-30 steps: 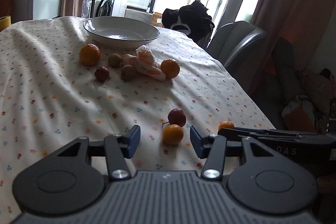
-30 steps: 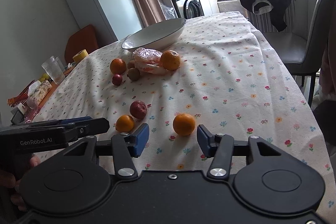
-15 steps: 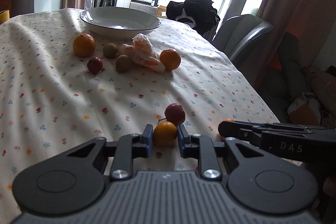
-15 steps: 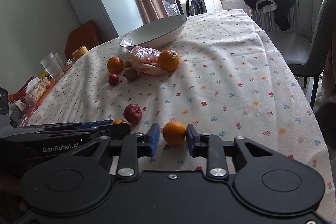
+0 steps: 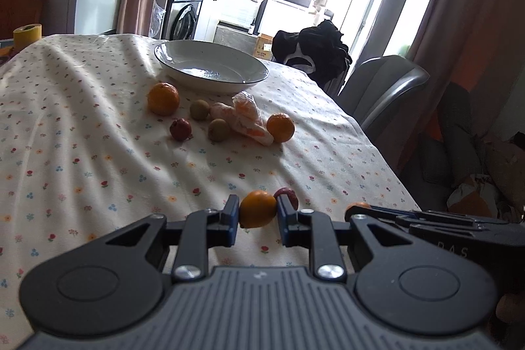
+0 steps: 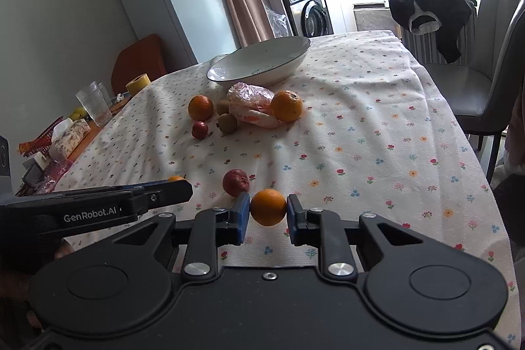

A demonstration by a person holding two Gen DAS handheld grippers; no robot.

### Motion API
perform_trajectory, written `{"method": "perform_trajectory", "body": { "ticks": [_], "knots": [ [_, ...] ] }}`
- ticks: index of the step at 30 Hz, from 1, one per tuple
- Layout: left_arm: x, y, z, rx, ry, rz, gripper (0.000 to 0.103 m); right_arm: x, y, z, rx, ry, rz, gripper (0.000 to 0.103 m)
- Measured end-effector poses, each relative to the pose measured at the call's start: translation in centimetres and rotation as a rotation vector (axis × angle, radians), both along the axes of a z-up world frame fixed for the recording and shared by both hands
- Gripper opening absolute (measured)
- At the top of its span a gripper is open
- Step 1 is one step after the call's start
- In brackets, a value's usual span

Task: Organize fruits
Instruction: 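Carry both oranges to the white bowl, opening the left tool over it while the right tool follows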

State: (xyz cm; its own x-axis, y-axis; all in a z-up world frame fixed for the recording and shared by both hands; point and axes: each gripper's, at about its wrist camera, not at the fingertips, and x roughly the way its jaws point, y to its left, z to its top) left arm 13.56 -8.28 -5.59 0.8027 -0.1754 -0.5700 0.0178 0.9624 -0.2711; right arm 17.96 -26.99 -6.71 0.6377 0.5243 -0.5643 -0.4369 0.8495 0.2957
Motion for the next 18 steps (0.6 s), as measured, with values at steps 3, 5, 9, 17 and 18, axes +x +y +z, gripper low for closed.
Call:
{"method": "perform_trajectory", "body": {
  "ticks": [3, 5, 9, 17, 18],
  "knots": [
    [-0.3, 0.7, 0.4, -0.011, -0.004, 0.019, 0.023, -0.3, 0.4, 0.5, 0.000, -0.017, 0.000, 0.023],
    [-0.4, 1.2, 0.7, -0.010, -0.011, 0.029, 0.023, -0.4, 0.7, 0.7, -0.001, -0.028, -0.005, 0.023],
    [-0.3, 2.3, 1.1, -0.009, -0.015, 0.052, 0.023, -0.4, 1.3, 1.0, 0.000, -0.026, -0.004, 0.023],
    [0.1, 4.2, 1.9, 0.007, -0.033, 0.089, 0.023, -0.1, 2.5, 1.5, -0.014, -0.035, 0.004, 0.023],
    [0.2, 4.4, 2.0, 0.006, -0.034, 0.094, 0.023, 0.1, 2.7, 1.6, -0.014, -0.037, 0.004, 0.023]
  ]
}}
